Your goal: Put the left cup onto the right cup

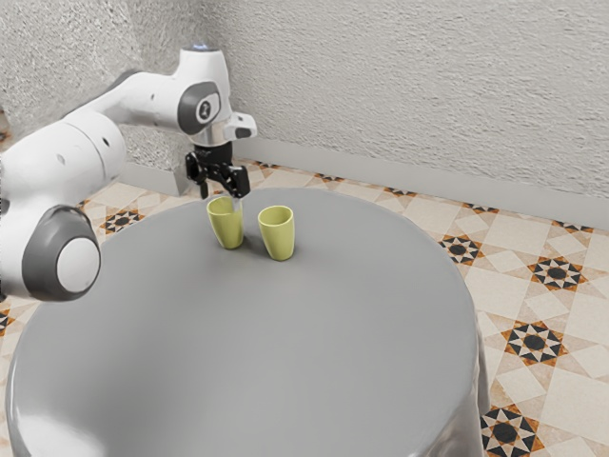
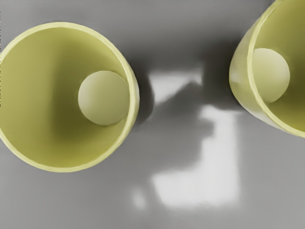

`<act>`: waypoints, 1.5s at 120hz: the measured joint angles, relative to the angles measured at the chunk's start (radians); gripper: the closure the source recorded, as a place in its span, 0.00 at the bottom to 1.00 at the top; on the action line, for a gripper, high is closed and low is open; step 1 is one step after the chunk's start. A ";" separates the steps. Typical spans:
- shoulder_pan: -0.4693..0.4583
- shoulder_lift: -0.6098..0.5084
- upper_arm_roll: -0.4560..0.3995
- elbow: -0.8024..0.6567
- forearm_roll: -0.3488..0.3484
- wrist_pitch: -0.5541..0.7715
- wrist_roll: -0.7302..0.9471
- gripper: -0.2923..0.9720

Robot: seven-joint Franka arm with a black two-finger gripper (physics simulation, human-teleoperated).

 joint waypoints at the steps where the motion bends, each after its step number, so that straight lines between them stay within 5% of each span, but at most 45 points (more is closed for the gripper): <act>1: 0.000 0.002 0.000 0.004 0.000 0.001 0.000 0.23; 81: 0.096 0.027 0.001 0.046 0.000 0.019 0.020 0.23; 180: 0.092 0.134 -0.007 0.195 0.016 0.028 0.039 0.23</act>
